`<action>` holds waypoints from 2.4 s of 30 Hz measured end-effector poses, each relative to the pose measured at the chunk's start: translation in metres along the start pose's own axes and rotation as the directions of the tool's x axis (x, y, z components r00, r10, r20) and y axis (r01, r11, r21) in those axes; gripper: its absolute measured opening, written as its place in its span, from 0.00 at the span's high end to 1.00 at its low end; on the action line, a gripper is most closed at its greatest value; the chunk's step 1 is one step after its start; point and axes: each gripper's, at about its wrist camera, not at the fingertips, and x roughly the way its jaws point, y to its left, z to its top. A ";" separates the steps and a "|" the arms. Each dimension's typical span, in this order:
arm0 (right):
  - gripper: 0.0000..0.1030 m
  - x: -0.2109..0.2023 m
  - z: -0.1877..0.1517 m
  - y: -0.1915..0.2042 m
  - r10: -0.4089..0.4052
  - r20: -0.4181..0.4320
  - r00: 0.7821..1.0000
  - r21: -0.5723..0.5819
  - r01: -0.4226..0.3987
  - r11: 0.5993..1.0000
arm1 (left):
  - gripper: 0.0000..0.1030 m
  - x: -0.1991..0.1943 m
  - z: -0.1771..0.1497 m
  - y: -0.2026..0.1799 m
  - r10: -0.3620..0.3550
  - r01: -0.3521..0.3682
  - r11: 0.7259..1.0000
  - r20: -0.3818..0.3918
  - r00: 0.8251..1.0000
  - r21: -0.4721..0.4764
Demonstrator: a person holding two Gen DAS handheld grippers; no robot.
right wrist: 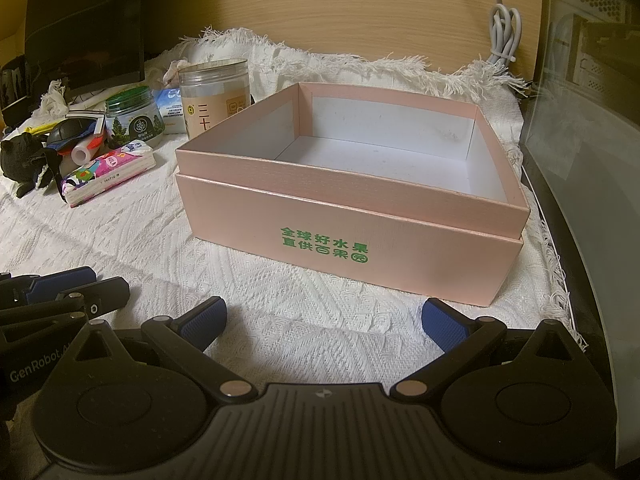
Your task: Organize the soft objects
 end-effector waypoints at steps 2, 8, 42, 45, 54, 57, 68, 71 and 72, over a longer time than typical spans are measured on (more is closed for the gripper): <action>0.00 0.000 0.000 0.000 0.000 0.000 1.000 0.000 0.000 1.000 | 0.69 0.000 0.000 0.000 0.001 -0.001 1.000 0.000 1.000 0.001; 0.00 0.000 0.000 0.000 0.000 0.000 1.000 0.000 0.000 1.000 | 0.69 0.001 -0.001 0.001 0.000 0.000 1.000 0.000 1.000 0.000; 0.00 0.000 0.000 0.000 0.001 0.000 1.000 0.000 -0.001 1.000 | 0.69 0.012 -0.008 0.010 0.000 0.000 1.000 0.001 1.000 0.002; 0.00 0.000 0.000 0.000 0.001 0.000 1.000 0.000 -0.001 1.000 | 0.69 0.013 -0.008 0.011 -0.001 0.001 1.000 0.001 1.000 0.001; 0.00 0.000 0.000 0.000 0.001 0.000 1.000 -0.001 -0.001 1.000 | 0.69 0.016 -0.010 0.014 -0.001 0.001 1.000 0.001 1.000 0.001; 0.00 0.000 0.000 0.000 0.001 0.000 1.000 0.000 -0.001 1.000 | 0.69 0.017 -0.010 0.015 -0.001 0.001 1.000 0.001 1.000 0.001; 0.00 0.000 -0.001 0.000 0.001 0.000 1.000 0.000 -0.001 1.000 | 0.69 0.021 -0.013 0.017 -0.002 0.002 1.000 0.001 1.000 -0.001; 0.00 0.000 -0.002 0.000 0.001 0.000 1.000 0.000 -0.001 1.000 | 0.69 0.022 -0.013 0.019 -0.002 0.002 1.000 0.001 1.000 0.000; 0.00 0.000 -0.002 0.000 0.001 0.001 1.000 0.000 -0.001 1.000 | 0.69 0.022 -0.013 0.019 -0.004 0.004 1.000 0.001 1.000 -0.003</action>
